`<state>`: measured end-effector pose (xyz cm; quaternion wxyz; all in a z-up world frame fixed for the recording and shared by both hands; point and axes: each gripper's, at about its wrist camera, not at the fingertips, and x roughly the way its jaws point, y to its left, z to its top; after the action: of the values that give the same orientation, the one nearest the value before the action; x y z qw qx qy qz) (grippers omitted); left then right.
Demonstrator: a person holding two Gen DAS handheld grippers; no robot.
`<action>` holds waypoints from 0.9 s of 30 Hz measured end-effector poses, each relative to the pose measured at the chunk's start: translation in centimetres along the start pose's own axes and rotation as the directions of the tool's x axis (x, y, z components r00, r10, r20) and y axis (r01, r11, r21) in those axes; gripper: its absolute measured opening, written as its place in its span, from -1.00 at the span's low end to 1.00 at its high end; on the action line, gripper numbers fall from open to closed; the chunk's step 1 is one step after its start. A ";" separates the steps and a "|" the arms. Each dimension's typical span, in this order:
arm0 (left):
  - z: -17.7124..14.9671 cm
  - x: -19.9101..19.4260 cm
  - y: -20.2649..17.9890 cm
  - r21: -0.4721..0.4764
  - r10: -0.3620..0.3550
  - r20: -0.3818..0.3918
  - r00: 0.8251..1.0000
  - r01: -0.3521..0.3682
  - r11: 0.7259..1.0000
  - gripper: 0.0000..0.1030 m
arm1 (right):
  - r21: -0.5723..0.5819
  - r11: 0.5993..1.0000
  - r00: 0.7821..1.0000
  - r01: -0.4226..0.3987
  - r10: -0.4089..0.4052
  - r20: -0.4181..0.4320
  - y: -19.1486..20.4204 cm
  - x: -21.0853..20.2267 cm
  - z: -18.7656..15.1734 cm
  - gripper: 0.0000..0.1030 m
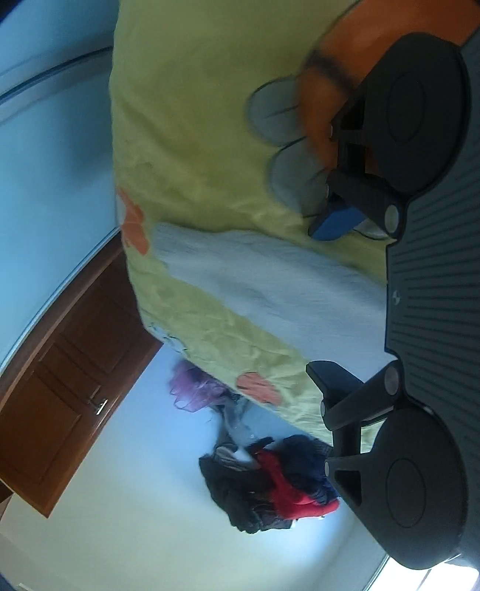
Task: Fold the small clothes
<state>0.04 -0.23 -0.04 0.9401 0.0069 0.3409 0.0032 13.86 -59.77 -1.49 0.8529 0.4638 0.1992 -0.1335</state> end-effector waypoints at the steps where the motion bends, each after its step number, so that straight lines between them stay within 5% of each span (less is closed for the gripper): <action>1: 0.0 0.0 0.0 0.000 0.000 0.000 1.000 0.000 1.000 1.00 | 0.001 1.000 1.000 0.002 -0.002 0.013 -0.2 0.4 0.3 0.41; 3: 0.0 0.0 0.0 0.000 0.000 0.000 1.000 0.000 1.000 1.00 | 0.005 1.000 0.999 0.000 -0.001 0.035 -0.4 1.5 0.6 0.24; 7: 0.0 0.0 0.0 0.000 0.000 0.000 1.000 0.000 1.000 1.00 | 0.011 0.999 0.997 0.037 -0.037 0.063 -1.3 2.5 1.9 -0.58; 12: 0.0 0.0 0.0 -0.001 0.000 0.000 1.000 0.000 1.000 1.00 | -0.021 1.000 0.995 0.017 -0.015 0.103 -0.8 0.9 2.4 -0.69; 16: 0.0 0.0 0.0 -0.002 -0.001 0.000 1.000 0.001 1.000 1.00 | -0.269 0.962 0.986 -0.052 0.091 0.136 5.8 -2.4 0.3 -0.72; 19: 0.0 -0.2 0.0 -0.003 -0.002 0.001 1.000 0.002 1.000 1.00 | -0.471 0.866 0.970 -0.165 0.228 0.079 11.9 -5.5 -3.8 -0.72; 22: 0.0 -0.2 -0.1 -0.005 -0.003 0.001 1.000 0.003 1.000 1.00 | -0.647 0.705 0.944 -0.289 0.324 -0.069 17.2 -8.1 -10.3 -0.72; 25: 0.1 0.2 0.0 -0.006 -0.005 0.002 1.000 0.005 1.000 1.00 | -0.749 0.539 0.915 -0.385 0.328 -0.234 20.2 -8.8 -18.3 -0.73; 27: 0.1 0.2 -0.1 -0.007 -0.005 0.002 1.000 0.005 1.000 1.00 | -0.775 0.467 0.901 -0.427 0.290 -0.323 21.4 -9.0 -23.4 -0.73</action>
<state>0.29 -0.33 -0.07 0.9405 0.0028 0.3399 0.0019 9.68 -28.20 6.96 0.9600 0.0448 0.1977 0.1930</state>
